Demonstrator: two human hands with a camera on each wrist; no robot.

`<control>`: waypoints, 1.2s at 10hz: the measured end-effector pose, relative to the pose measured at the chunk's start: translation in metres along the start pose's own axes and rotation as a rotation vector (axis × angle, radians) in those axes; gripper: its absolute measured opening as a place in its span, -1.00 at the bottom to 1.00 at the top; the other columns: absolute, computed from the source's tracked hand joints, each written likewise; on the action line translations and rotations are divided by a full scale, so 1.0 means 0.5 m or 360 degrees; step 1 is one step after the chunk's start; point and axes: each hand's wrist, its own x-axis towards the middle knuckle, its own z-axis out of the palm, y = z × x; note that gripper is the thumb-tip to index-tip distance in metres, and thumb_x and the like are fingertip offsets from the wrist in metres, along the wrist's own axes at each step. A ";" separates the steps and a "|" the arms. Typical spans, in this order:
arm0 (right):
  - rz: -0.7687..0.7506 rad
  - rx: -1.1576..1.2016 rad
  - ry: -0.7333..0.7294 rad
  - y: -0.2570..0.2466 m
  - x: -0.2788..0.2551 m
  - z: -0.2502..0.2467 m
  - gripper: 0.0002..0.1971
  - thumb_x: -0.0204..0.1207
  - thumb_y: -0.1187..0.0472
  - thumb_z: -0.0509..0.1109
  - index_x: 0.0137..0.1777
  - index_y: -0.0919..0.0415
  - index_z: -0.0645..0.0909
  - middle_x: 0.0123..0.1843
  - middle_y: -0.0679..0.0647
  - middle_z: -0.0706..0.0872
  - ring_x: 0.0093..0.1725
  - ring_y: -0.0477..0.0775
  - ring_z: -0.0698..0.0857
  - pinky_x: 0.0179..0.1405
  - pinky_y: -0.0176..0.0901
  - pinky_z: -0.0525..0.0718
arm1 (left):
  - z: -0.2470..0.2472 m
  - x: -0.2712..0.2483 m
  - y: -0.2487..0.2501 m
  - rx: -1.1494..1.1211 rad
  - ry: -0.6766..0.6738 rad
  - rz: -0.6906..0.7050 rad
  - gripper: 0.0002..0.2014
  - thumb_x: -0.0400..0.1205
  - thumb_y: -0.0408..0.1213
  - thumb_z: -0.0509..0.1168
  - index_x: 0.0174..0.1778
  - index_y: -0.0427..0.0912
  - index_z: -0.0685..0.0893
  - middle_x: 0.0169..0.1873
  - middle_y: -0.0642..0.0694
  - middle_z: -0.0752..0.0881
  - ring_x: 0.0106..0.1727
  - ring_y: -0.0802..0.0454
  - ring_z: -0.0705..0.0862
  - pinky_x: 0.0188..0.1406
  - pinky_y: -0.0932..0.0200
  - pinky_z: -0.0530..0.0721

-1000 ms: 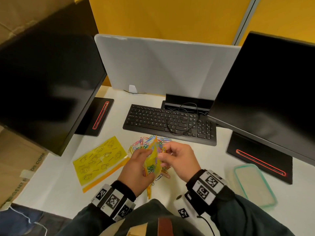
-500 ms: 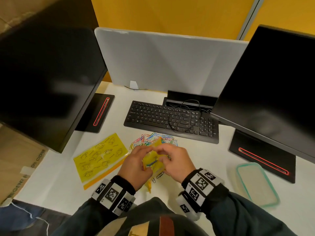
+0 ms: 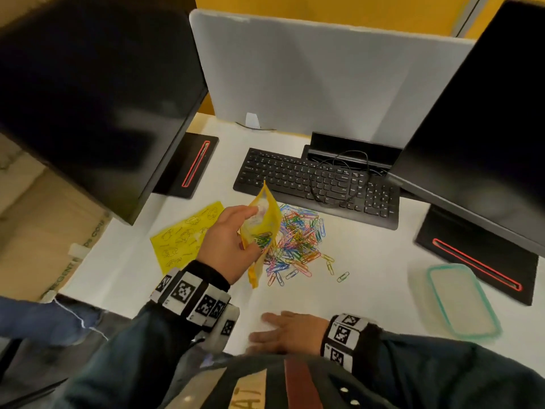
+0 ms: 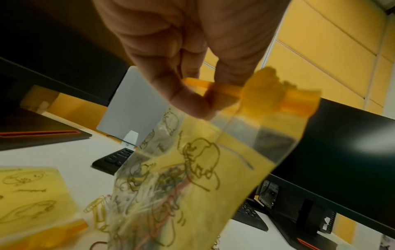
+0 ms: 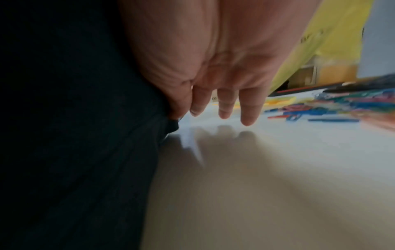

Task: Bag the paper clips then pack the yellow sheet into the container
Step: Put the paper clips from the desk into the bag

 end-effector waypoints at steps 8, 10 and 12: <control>0.0433 -0.0438 0.0420 0.047 0.030 0.115 -0.37 0.57 -0.30 -0.25 0.62 -0.15 -0.13 0.68 0.05 -0.31 0.61 0.24 0.03 0.47 0.30 0.08 | -0.043 -0.105 -0.041 -0.0037 0.0226 -0.0250 -0.42 0.35 -0.49 0.40 0.28 0.00 0.54 0.16 0.11 0.47 -0.48 0.19 0.51 -0.31 0.64 0.46; 0.0570 -0.0224 0.0290 0.058 -0.008 0.072 -0.44 0.57 -0.29 -0.42 0.58 -0.34 -0.09 0.66 0.04 -0.34 0.66 0.30 -0.05 0.54 0.35 -0.02 | -0.037 -0.112 -0.042 -0.0009 0.0199 -0.0234 -0.42 0.35 -0.52 0.40 0.29 -0.03 0.55 0.29 -0.07 0.53 -0.25 0.02 0.50 -0.35 0.68 0.43; 0.0883 0.0129 0.0330 0.096 -0.084 0.002 -0.45 0.72 0.09 -0.04 0.57 -0.32 -0.21 0.68 -0.06 -0.27 0.64 0.23 -0.32 0.59 0.36 -0.22 | -0.021 -0.109 -0.039 0.0037 0.0125 -0.0216 -0.42 0.35 -0.52 0.41 0.30 -0.06 0.55 0.30 -0.08 0.53 -0.35 0.26 0.47 -0.33 0.65 0.46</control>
